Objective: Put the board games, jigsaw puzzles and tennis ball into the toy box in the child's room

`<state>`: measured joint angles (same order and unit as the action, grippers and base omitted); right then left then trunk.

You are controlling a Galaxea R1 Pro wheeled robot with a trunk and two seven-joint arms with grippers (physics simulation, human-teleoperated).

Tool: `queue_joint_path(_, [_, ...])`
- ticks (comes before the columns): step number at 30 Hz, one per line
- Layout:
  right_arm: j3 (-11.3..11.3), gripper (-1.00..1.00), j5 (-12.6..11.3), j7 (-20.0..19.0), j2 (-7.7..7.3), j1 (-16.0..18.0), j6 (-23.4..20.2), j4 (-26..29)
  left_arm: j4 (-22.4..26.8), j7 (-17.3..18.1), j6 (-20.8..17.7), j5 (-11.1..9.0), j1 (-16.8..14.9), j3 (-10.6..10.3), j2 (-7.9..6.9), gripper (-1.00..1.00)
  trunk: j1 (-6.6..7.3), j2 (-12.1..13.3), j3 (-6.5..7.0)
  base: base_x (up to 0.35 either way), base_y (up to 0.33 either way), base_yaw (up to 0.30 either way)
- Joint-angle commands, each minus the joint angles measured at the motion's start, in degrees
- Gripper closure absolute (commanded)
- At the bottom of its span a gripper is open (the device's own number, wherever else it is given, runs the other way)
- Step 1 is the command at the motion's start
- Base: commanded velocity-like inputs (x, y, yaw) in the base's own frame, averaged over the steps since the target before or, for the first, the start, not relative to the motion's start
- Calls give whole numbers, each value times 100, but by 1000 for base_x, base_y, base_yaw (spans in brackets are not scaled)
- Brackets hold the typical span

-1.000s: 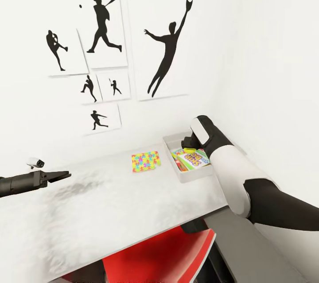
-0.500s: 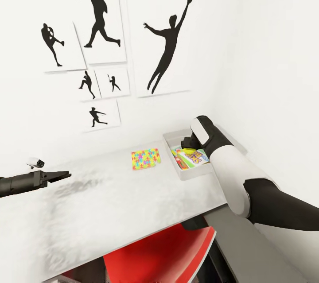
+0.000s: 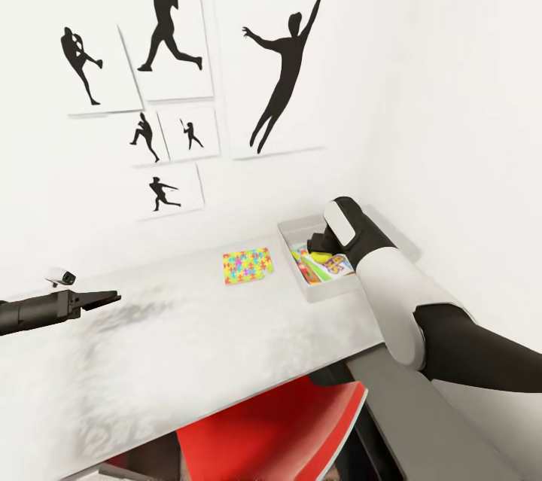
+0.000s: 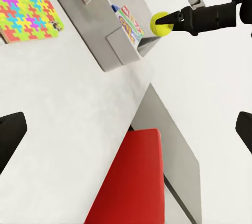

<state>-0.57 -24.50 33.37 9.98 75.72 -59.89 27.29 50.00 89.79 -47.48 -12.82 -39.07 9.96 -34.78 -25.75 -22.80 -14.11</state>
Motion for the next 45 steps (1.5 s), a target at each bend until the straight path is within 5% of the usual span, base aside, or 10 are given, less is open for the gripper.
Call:
queue_joint_path(1, [-5,100,-64,75,2,5,-11,4,1,21,-60,-1,-4,-3,-2,-100,-3,-12,-21,0,0,0])
queue_joint_path(45, [4,100,-63,76,2,4,-11,14,1,21,-59,8,-4,6,-2,-100,-3,-12,-437,0,0,0])
